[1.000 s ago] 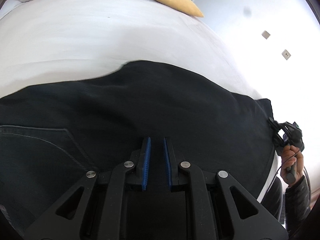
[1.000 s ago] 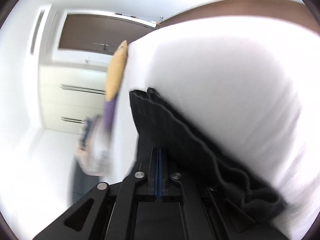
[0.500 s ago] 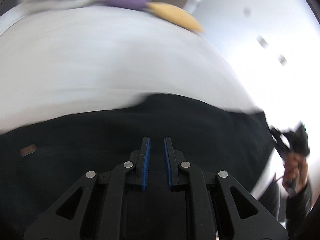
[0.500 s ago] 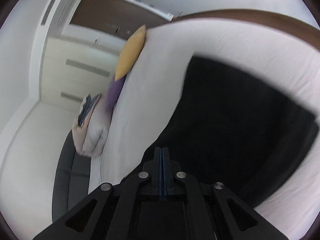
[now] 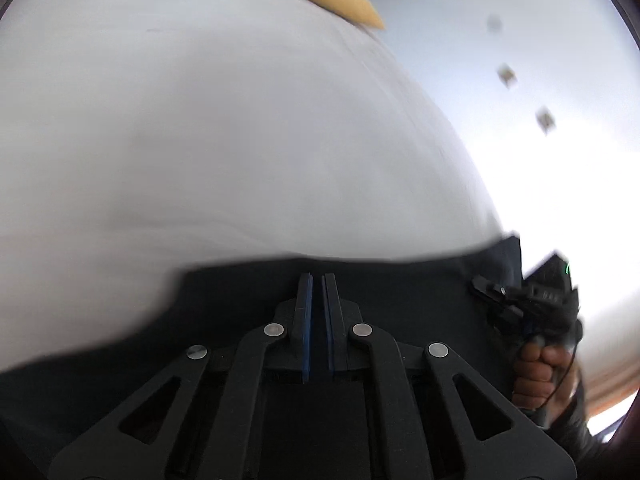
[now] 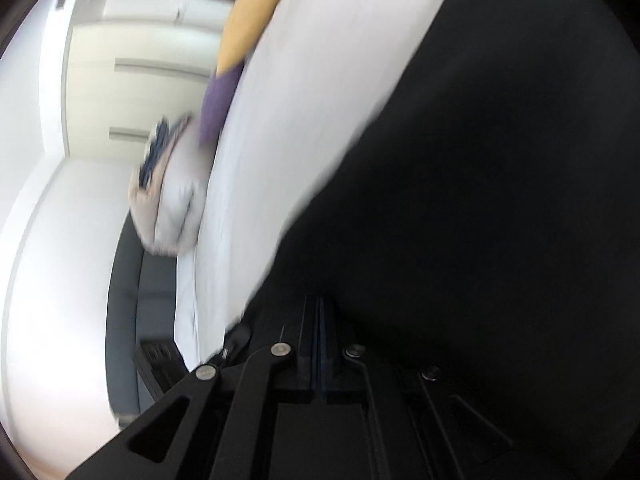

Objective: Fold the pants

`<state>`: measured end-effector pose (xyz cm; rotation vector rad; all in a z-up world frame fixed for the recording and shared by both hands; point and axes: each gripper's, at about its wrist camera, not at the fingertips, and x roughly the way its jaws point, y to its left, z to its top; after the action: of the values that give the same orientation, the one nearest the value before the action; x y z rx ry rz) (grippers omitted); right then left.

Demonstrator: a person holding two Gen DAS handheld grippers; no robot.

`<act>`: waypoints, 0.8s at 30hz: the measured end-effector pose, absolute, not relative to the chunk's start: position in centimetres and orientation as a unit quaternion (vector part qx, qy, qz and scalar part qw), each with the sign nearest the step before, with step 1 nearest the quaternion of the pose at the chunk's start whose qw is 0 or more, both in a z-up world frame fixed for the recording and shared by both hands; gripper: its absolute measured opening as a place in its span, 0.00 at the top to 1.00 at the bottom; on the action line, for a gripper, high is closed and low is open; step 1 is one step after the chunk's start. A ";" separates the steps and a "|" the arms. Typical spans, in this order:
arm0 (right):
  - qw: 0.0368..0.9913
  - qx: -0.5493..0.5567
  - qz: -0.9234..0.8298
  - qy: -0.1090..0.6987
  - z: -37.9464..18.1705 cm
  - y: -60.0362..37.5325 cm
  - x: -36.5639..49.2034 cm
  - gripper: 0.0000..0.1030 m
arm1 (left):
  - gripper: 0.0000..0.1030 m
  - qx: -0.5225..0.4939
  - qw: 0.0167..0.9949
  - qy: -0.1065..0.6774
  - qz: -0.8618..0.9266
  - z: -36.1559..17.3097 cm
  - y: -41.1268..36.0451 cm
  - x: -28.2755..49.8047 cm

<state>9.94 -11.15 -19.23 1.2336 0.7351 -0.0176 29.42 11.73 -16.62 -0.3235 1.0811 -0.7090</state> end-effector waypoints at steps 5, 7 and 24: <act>0.764 0.567 -0.092 0.294 -17.2 -15.7 6.6 0.98 | 0.94 -0.171 0.833 0.463 -0.248 -14.3 20.0 28.8; 0.777 0.552 -0.086 0.290 -15.6 -14.9 5.7 0.96 | 0.94 -0.167 0.851 0.449 -0.218 -12.3 22.7 27.2; 0.751 0.498 0.128 0.415 -19.6 2.0 6.7 1.00 | 0.94 -0.249 0.828 0.456 -0.209 -17.7 38.5 16.5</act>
<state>6.67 2.00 -19.55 1.0870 0.9073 0.2794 16.47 38.47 -17.69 -0.5290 0.9686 -0.4432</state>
